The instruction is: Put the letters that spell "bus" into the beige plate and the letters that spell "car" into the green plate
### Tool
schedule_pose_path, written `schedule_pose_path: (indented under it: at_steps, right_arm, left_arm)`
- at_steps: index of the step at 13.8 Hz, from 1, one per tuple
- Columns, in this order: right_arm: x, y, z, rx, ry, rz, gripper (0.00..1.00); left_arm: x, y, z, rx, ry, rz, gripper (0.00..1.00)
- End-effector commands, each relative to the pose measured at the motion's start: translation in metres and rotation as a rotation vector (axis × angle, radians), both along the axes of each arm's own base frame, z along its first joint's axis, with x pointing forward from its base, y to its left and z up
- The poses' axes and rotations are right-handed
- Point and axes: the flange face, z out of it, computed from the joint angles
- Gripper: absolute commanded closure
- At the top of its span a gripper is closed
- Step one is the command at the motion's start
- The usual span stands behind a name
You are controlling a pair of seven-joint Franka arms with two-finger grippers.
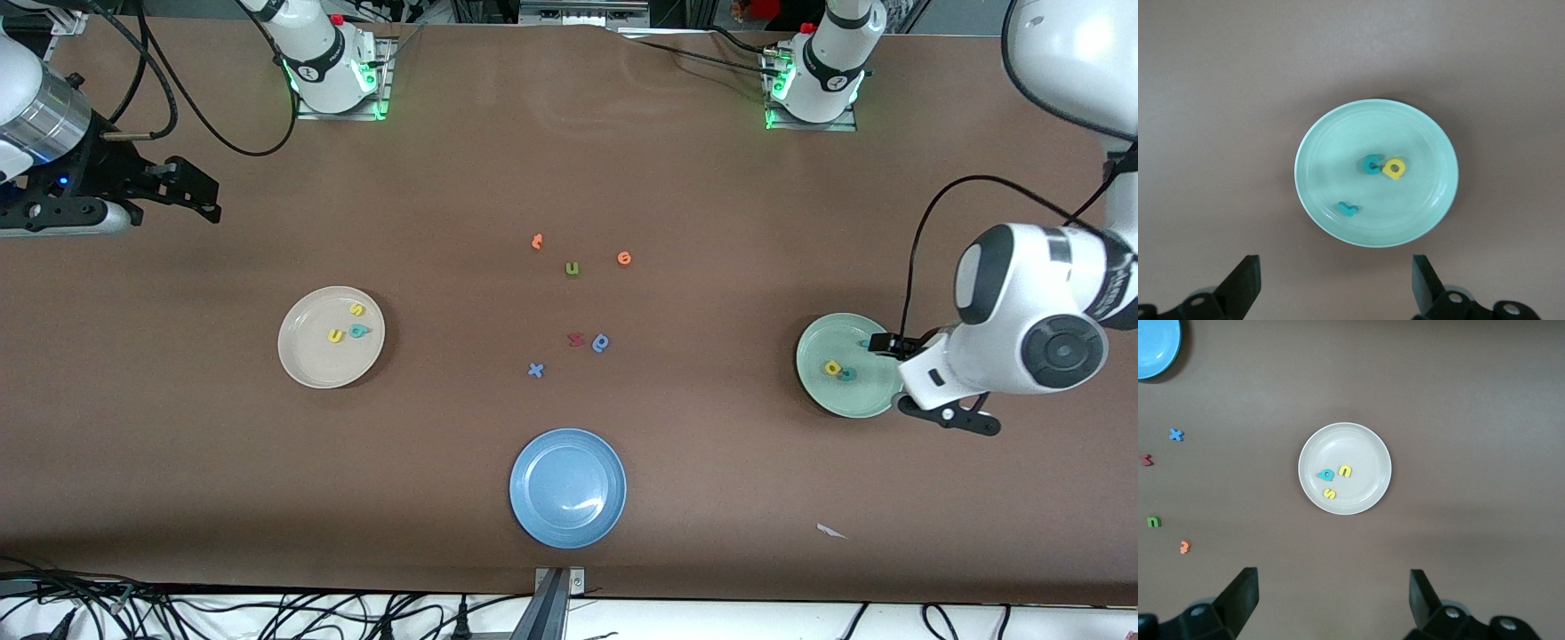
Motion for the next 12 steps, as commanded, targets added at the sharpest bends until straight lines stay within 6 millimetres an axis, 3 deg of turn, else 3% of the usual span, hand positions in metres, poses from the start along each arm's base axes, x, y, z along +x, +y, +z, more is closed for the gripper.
schedule_pose_path:
  at_steps: [1,4,7,12]
  right_arm:
    - [-0.002,0.002,0.006,0.013,-0.006,0.011,0.00]
    - [-0.002,0.002,0.007,0.013,-0.011,0.011,0.00]
    - [-0.003,0.002,0.008,0.014,-0.008,0.011,0.00]
    - [-0.003,0.002,0.007,0.014,-0.006,0.011,0.00]
  left_arm:
    - [-0.032,0.014,0.053,-0.034,-0.037,0.075,0.00]
    - [-0.067,0.027,0.104,-0.063,-0.090,0.132,0.00]
    - [-0.094,0.025,0.144,-0.063,-0.112,0.132,0.00]
    - [-0.112,0.017,0.181,-0.064,-0.132,0.128,0.00]
